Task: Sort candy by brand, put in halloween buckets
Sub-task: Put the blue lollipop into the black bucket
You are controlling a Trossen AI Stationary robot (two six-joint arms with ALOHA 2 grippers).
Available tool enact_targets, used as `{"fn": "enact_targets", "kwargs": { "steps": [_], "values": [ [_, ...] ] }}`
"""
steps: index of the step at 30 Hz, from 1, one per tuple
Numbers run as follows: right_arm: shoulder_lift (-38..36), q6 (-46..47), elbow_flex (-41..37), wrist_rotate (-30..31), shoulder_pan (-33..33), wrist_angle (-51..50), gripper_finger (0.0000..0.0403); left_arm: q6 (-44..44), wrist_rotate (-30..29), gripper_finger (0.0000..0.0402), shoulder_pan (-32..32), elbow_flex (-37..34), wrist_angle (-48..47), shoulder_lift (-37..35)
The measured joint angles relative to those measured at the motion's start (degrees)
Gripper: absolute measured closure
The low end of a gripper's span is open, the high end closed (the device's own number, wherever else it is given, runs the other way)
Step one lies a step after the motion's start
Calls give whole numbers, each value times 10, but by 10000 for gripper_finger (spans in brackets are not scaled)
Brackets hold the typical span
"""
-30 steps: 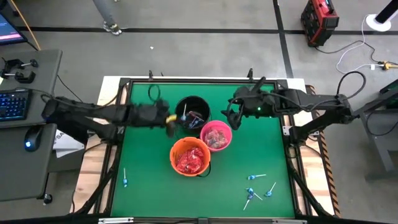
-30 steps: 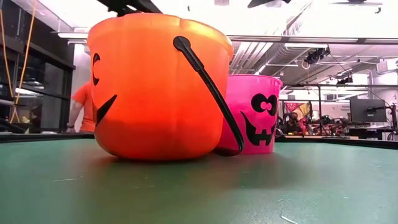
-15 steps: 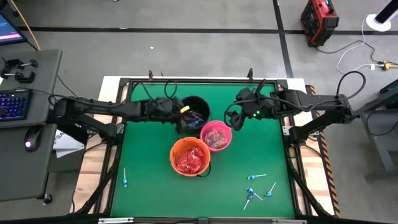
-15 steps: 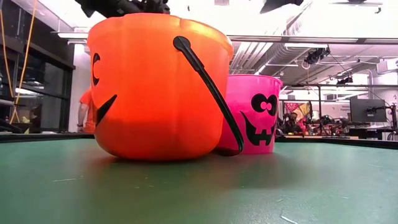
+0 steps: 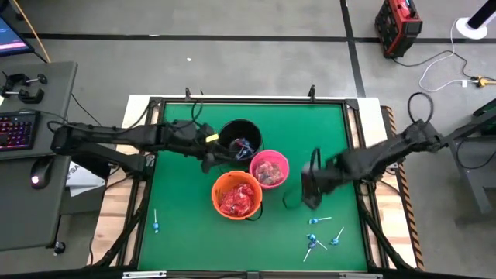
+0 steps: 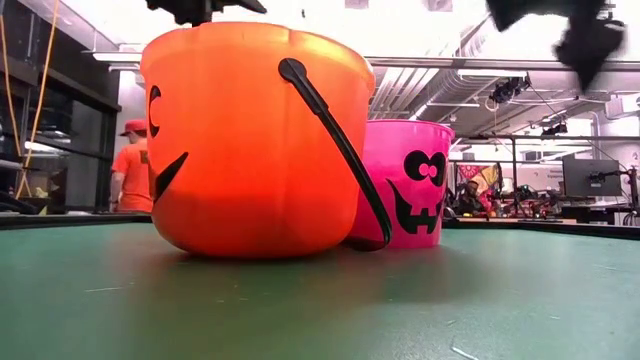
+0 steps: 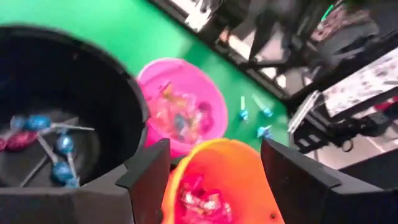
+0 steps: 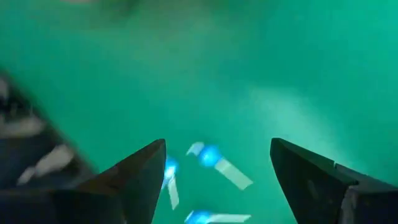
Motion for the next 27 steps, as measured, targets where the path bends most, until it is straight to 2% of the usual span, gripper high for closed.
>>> {"fn": "enact_targets", "kwargs": {
  "steps": [3, 7, 11, 18, 23, 27],
  "values": [
    [1, 50, -83, -41, 73, 122, 121, 0, -35, 161, -16, 0, 1, -22],
    [7, 58, -144, -3, 154, 269, 121, 0, -97, 161, -30, 0, 1, -35],
    [46, 32, -140, 60, 184, 229, 125, -1, -121, 161, -31, 0, 1, -34],
    [138, -86, -123, 44, 208, 189, 136, -34, -121, 161, -31, 0, 2, -32],
    [186, -131, -122, 51, 217, 177, 143, -63, -121, 161, -31, 0, 2, -31],
    [212, -139, -122, 80, 217, 183, 149, -67, -124, 161, -31, 0, 2, -31]
  ]
}}
